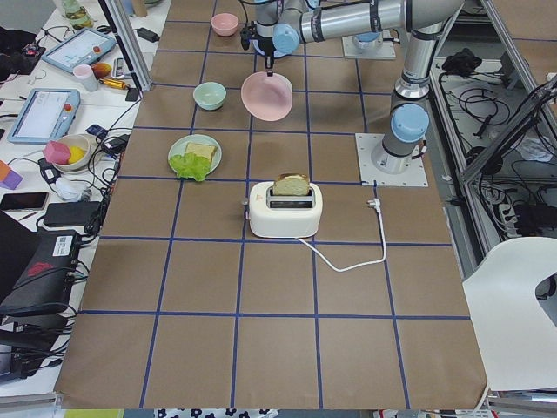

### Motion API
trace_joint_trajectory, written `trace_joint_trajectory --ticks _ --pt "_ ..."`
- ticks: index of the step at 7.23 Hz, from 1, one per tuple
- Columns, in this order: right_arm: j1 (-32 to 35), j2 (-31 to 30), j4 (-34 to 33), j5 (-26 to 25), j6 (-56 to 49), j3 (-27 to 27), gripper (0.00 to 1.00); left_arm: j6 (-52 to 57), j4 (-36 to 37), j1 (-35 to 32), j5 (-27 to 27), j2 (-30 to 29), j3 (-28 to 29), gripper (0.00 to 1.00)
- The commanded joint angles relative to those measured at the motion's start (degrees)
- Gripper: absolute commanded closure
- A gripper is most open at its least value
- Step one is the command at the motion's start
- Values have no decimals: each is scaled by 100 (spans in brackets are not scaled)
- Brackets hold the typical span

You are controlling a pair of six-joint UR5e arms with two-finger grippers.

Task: Stack three plates with pink and blue
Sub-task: 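Carry pink plate onto cream plate with left gripper while right lifts blue plate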

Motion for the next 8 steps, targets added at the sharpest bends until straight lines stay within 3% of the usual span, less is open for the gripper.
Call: trace_joint_trajectory --ticks 1,3,7,8 --pt "-9 -31 468 2 0 -331 100 -259 73 -551 -196 -651 387 100" --pt "-9 -67 934 11 -9 -639 100 -198 81 -676 -267 -959 432 100" --pt "-1 -67 1217 370 -9 -869 100 -338 99 -991 -416 -1163 625 100" --pt "17 -75 1217 380 -9 -869 100 -339 108 -1001 -373 -1128 643 1"
